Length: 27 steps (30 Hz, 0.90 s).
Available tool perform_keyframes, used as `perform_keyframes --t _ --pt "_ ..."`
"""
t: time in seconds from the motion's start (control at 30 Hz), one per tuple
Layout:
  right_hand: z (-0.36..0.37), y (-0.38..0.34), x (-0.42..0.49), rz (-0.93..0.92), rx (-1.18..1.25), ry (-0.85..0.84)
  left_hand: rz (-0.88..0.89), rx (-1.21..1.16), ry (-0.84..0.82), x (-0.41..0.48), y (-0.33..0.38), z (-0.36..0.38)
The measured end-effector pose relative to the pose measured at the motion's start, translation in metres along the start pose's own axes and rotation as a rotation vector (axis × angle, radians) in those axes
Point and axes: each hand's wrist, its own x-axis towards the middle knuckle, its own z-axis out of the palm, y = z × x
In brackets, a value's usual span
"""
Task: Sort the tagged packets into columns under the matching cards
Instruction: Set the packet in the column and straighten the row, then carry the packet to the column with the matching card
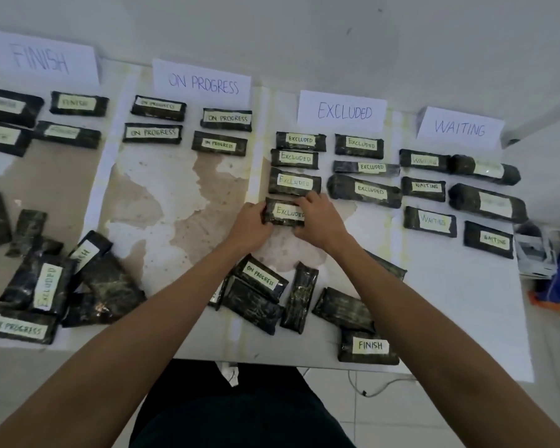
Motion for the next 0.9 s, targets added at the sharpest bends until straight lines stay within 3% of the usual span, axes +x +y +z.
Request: perform_keyframes --t 0.33,0.47,0.63,0.9 --pt "0.003 -0.018 -0.027 -0.039 0.095 0.081 0.079 0.061 0.052 -0.024 -0.016 -0.004" --pt "0.013 -0.055 -0.059 -0.082 0.229 -0.159 0.135 0.282 0.103 -0.052 -0.043 -0.010" --pt "0.039 -0.085 -0.075 -0.074 0.056 -0.217 0.099 0.463 0.104 -0.077 -0.076 -0.018" --pt "0.048 -0.102 -0.073 -0.081 -0.067 -0.122 0.021 0.339 0.163 -0.079 -0.087 -0.043"
